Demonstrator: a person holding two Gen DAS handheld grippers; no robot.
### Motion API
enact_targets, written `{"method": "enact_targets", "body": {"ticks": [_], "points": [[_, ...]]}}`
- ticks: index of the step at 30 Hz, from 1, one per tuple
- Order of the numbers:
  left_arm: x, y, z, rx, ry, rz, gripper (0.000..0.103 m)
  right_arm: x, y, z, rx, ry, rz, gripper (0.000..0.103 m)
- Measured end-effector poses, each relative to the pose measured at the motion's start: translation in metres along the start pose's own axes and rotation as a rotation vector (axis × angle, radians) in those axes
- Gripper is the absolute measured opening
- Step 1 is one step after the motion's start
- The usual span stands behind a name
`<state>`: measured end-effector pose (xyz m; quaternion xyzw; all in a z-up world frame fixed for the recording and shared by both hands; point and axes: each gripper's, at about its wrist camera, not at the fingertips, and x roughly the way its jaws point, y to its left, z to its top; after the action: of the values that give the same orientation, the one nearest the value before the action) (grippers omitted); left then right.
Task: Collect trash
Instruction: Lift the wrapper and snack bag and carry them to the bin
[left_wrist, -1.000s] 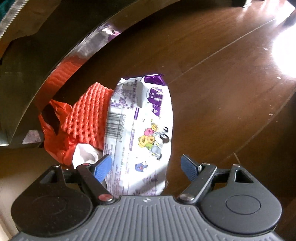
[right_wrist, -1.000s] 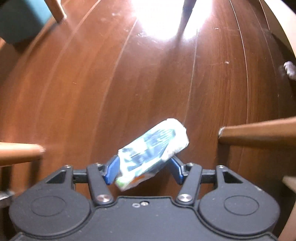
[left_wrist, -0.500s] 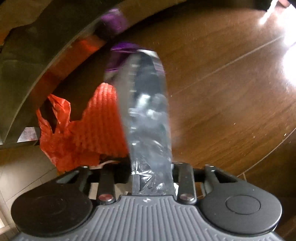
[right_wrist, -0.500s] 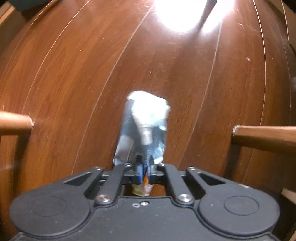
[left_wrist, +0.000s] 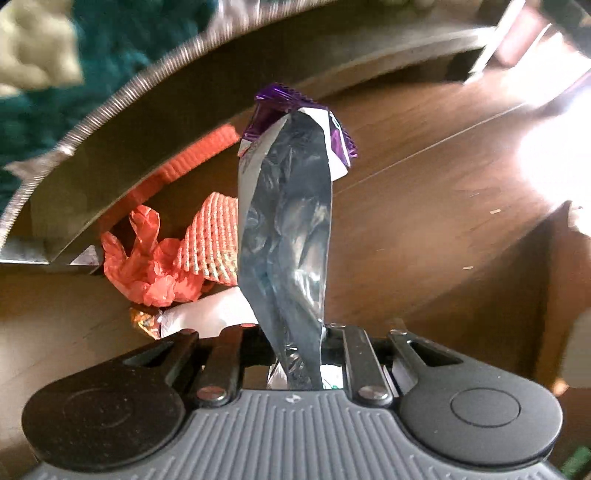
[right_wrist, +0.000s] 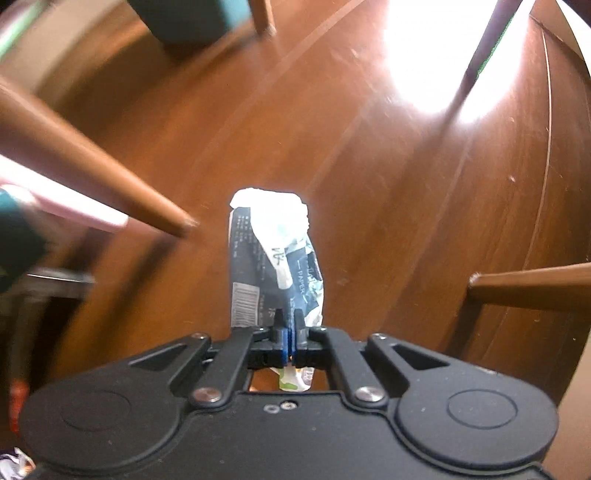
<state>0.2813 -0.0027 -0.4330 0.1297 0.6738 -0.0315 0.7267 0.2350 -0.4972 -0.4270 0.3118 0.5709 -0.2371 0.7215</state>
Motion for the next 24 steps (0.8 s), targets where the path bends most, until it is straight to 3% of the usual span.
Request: {"method": "enact_targets", "body": {"ticks": [5, 12, 24], "points": [[-0.064, -0.003, -0.005, 0.0, -0.092, -0.061, 0.015, -0.058, 0.016, 0.004, -0.028, -0.069, 0.124, 0.001], [-0.172, -0.015, -0.014, 0.002, -0.247, -0.14, 0.015, -0.14, 0.04, -0.012, -0.044, -0.075, 0.3, 0.001], [-0.37, -0.045, -0.016, 0.077, -0.569, -0.156, 0.015, -0.327, 0.052, -0.054, -0.349, -0.354, 0.448, 0.001]]}}
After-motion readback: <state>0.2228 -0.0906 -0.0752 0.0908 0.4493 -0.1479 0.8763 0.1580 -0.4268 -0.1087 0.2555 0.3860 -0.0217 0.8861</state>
